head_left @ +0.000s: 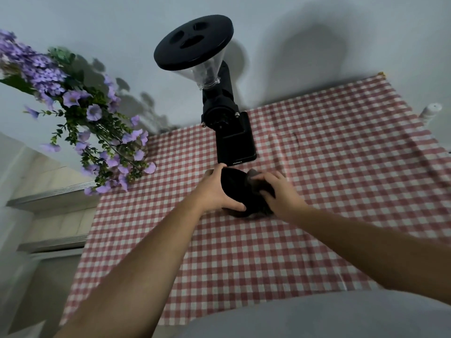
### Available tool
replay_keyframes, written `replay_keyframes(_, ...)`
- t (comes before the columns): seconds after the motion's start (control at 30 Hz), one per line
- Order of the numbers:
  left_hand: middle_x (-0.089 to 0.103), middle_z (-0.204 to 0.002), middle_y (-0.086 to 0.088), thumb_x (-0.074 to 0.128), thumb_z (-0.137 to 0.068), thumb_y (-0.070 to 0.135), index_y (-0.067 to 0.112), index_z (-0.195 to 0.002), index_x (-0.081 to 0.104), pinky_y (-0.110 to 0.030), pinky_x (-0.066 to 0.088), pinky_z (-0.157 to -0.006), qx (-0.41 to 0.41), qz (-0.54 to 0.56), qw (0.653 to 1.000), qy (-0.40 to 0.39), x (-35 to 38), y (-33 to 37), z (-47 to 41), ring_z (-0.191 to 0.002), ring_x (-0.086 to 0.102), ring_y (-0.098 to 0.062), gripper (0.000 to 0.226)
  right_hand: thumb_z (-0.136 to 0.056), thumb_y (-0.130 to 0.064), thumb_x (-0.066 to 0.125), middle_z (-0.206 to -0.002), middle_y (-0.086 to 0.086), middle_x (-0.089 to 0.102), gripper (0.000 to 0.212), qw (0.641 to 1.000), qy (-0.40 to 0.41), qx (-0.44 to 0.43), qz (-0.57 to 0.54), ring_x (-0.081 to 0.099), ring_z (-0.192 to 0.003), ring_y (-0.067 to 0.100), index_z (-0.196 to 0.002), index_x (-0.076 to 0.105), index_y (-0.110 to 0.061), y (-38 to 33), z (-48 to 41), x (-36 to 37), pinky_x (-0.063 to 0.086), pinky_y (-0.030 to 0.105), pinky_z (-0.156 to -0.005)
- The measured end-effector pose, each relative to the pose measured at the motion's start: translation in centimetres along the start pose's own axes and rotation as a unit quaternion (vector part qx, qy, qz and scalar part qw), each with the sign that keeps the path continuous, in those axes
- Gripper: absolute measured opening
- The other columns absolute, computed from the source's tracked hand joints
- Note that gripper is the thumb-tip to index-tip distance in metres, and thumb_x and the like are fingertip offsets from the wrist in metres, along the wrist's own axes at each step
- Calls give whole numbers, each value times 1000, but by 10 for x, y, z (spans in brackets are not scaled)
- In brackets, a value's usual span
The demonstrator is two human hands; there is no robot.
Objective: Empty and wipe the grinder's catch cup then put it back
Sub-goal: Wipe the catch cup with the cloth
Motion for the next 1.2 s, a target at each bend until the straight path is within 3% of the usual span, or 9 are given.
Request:
replay_keyframes(0.13, 16, -161, 1, 94, -52, 38, 32, -155, 9, -45, 35, -114, 41, 0, 999, -29, -2, 2, -3, -145, 26, -23, 133, -92, -3, 48, -127, 2, 51, 35, 999, -7, -23, 48, 49, -119, 20, -118, 58, -24, -4, -7, -15, 41, 29, -101)
replay_keyframes(0.27, 27, -154, 1, 91, -50, 53, 33, -148, 18, -47, 41, -108, 37, 76, 994, 64, 6, 4, 7, -140, 34, -24, 124, -94, -6, 47, -127, 4, 51, 35, 998, 51, -13, 37, 49, -117, 20, -123, 56, -21, -17, -29, -36, 37, 24, -95)
replay_keyframes(0.37, 28, -152, -3, 90, -59, 47, 29, -150, 16, -44, 43, -105, 8, 105, 987, 123, 14, 0, 12, -134, 38, -27, 118, -94, -6, 48, -128, 2, 48, 39, 997, -1, -37, 69, 48, -119, 19, -129, 53, -21, -14, -6, -11, 37, 25, -101)
replay_keyframes(0.5, 19, -158, -4, 91, -60, 40, 33, -155, 8, -42, 36, -110, 49, 68, 995, 53, 11, 6, 3, -142, 29, -26, 126, -95, -5, 46, -125, -6, 45, 41, 995, -14, -61, 77, 46, -120, 13, -133, 51, -18, -5, 24, -3, 34, 17, -102)
replay_keyframes(0.6, 22, -157, -1, 93, -56, 38, 36, -153, 12, -46, 38, -110, 70, 37, 997, -1, 5, 10, -6, -140, 30, -25, 126, -95, -5, 45, -129, 0, 52, 37, 984, -18, -110, 139, 53, -116, 17, -127, 58, -17, -18, 8, -17, 41, 22, -100)
replay_keyframes(0.7, 26, -153, 0, 95, -51, 40, 39, -151, 15, -46, 39, -110, 80, 30, 996, -22, 1, 8, -11, -139, 32, -24, 127, -93, -5, 48, -136, -1, 51, 38, 954, -50, -183, 232, 49, -123, 20, -128, 58, -18, -41, -11, -18, 39, 28, -104)
replay_keyframes(0.87, 17, -160, 1, 93, -58, 38, 36, -155, 7, -39, 35, -112, 84, 25, 996, -11, 2, 5, -11, -143, 27, -22, 130, -92, -12, 52, -148, -9, 39, 46, 900, -134, -142, 390, 31, -134, 17, -135, 46, -28, -31, -25, -5, 33, 31, -107)
replay_keyframes(1.03, 16, -159, 0, 92, -59, 42, 41, -153, 3, -44, 38, -110, 85, 21, 996, -14, 3, 4, -10, -141, 30, -25, 130, -95, -12, 45, -119, -3, 55, 33, 956, -170, -4, 238, 55, -100, 15, -120, 59, -28, -31, -14, 3, 48, 27, -84)
replay_keyframes(1.2, 16, -158, -3, 90, -63, 39, 39, -153, 3, -44, 37, -109, 91, 13, 996, -7, 2, 7, -9, -141, 30, -27, 125, -93, -8, 50, -111, -10, 61, 30, 956, -220, 6, 193, 56, -105, 8, -104, 68, -29, -47, -34, -19, 46, 26, -93)
Point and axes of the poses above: each hand's wrist, its own z-axis away from the middle knuckle, its own x-axis out of the palm, y = z × x, the point moved 7 cm from there along -z, towards the middle knuckle
